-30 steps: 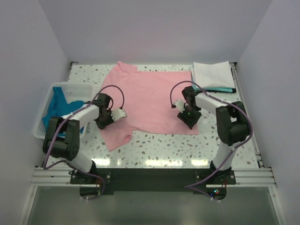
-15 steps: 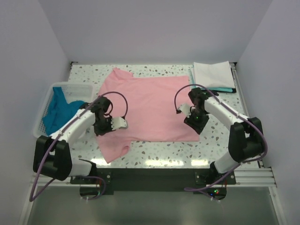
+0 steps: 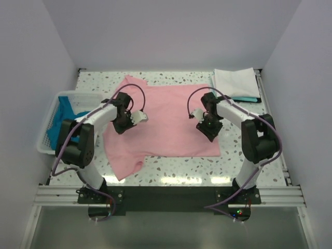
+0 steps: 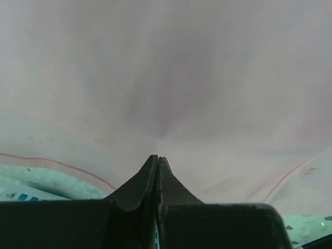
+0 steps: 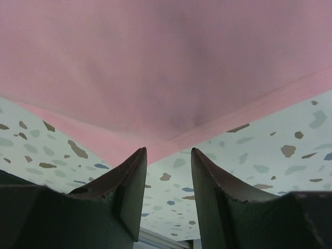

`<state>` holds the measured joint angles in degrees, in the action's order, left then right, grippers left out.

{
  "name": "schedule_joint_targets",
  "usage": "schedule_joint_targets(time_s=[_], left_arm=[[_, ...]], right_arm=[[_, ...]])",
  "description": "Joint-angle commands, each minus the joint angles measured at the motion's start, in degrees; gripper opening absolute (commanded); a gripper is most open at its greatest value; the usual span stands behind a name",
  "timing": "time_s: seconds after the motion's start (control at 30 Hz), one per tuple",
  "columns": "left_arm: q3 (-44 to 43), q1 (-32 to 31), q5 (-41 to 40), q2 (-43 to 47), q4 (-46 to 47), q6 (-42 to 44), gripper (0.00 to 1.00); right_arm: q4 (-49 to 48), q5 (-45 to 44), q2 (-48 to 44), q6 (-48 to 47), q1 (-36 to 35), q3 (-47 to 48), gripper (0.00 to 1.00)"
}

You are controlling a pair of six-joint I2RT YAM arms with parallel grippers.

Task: Fold and stack the t-shirts
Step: Flatten the tshirt out

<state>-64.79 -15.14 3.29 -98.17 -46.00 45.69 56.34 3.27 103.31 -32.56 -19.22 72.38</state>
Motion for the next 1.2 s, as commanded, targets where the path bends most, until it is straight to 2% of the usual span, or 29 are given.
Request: schedule_joint_targets(time_s=[0.0, 0.23, 0.47, 0.6, 0.73, 0.83, 0.97, 1.17], left_arm=[[1.8, -0.3, -2.0, 0.3, 1.1, -1.2, 0.01], [11.3, -4.6, -0.3, 6.0, -3.1, -1.1, 0.00], [17.9, -11.2, 6.2, 11.3, -9.0, -3.9, 0.00], [19.0, -13.8, 10.2, 13.9, -12.9, -3.7, 0.00], [15.9, -13.8, 12.6, 16.3, -14.7, -3.2, 0.00], [10.5, -11.2, 13.4, 16.3, -12.5, -4.4, 0.00], [4.0, -4.7, 12.1, 12.1, -9.5, -6.1, 0.00], [2.7, -1.3, 5.9, 6.3, -3.6, -8.4, 0.00]], right_arm=[[-1.9, -3.2, -1.5, -1.8, -0.3, -2.8, 0.43], [-0.2, -4.0, -6.4, -5.2, -0.3, -11.5, 0.41], [7.9, -2.1, -15.2, -9.4, -0.3, -19.6, 0.39], [15.3, 1.3, -19.2, -13.6, -0.4, -20.9, 0.31], [19.8, 3.9, -21.7, -14.5, -0.3, -17.3, 0.31], [17.9, 6.7, -18.9, -10.2, -0.2, -7.3, 0.33], [10.9, 7.6, -10.4, -3.9, -0.4, -1.0, 0.34], [2.8, 3.9, -2.1, -1.5, -0.4, 1.9, 0.34]])
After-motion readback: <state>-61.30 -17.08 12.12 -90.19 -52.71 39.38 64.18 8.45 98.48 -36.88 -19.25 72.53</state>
